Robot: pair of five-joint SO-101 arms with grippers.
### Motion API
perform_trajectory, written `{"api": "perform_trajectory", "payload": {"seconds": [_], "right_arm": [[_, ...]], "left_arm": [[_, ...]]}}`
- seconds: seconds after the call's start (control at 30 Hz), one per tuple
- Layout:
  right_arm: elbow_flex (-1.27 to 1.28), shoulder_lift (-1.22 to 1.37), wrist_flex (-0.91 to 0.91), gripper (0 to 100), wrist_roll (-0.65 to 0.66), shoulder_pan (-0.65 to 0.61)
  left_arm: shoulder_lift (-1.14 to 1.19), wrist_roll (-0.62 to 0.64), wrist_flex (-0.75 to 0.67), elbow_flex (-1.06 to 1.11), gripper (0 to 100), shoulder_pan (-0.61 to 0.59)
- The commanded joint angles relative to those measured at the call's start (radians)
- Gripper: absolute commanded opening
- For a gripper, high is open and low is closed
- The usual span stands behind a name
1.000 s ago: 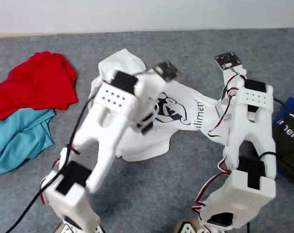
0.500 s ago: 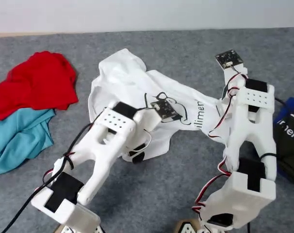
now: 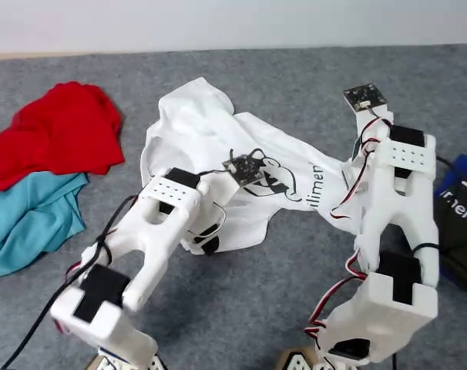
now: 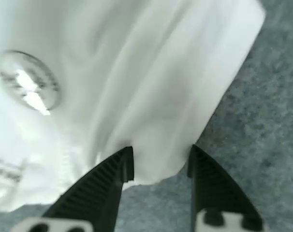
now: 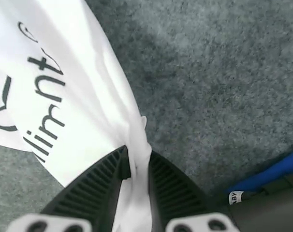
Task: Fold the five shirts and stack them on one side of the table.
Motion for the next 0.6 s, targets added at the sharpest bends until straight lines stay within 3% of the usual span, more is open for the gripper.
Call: {"api": "perform_trajectory", "payload": {"seconds": [0.0, 0.2, 0.5, 0.57], "right_arm": [[-0.071, -0.073, 0.005, 1.0, -0.012, 0.018], [-0.066, -0.125, 0.005, 1.0, -0.012, 0.001], [-0.066, -0.142, 0.005, 1.0, -0.011, 0.007], [-0.066, -0.142, 0.005, 1.0, -0.011, 0.005]], "left_arm": [[0.058, -0.011, 0.069, -0.099, 19, -0.008], [0.163, -0.006, 0.133, -0.199, 18, 0.002], [0.175, -0.011, 0.153, -0.213, 1, 0.044], [0.143, -0.011, 0.183, -0.216, 1, 0.054]]}}
